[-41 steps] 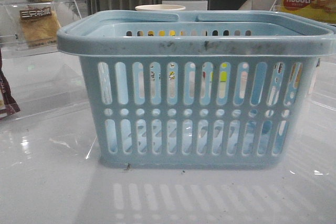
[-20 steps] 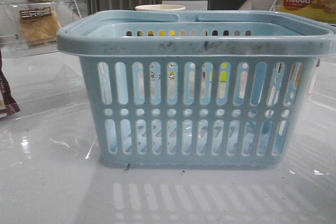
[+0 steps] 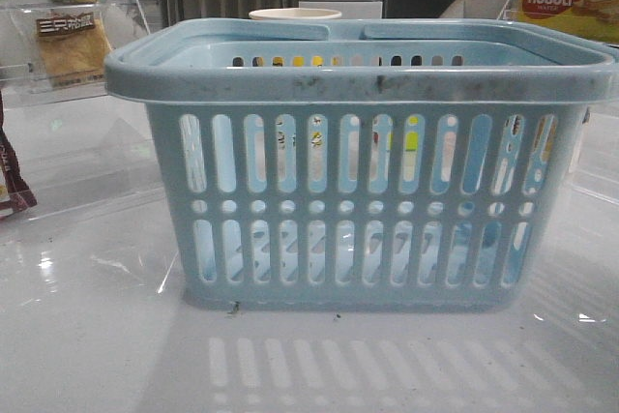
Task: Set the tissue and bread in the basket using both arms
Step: 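Grasp the white tissue pack with the right gripper and lift it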
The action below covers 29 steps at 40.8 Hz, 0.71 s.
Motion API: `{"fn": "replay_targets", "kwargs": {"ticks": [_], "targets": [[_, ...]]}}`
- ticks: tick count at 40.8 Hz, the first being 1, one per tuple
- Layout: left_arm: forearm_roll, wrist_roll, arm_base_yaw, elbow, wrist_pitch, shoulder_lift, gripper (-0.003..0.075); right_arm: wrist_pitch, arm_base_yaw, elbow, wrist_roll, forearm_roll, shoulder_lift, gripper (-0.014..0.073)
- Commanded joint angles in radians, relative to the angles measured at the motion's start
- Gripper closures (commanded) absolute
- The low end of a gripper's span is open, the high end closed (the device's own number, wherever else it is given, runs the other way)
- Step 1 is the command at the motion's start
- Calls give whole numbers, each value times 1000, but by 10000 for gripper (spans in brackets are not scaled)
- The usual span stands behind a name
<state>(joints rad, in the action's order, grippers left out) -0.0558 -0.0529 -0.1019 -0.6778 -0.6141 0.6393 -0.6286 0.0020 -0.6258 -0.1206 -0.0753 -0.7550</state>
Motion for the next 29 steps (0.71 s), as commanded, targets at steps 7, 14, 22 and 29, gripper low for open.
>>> {"fn": "replay_targets", "kwargs": {"ticks": [7, 14, 22, 29], "targets": [[-2, 2, -3, -27, 70, 46, 330, 67, -5, -35, 1, -17, -120, 60], [-2, 2, -3, -27, 72, 48, 297, 98, -13, -87, 1, -17, -222, 35], [-2, 2, -3, -27, 72, 48, 297, 92, -91, -259, 1, -17, -371, 35], [-2, 2, -3, -27, 72, 48, 297, 90, -168, -441, 1, -17, -512, 35]]}}
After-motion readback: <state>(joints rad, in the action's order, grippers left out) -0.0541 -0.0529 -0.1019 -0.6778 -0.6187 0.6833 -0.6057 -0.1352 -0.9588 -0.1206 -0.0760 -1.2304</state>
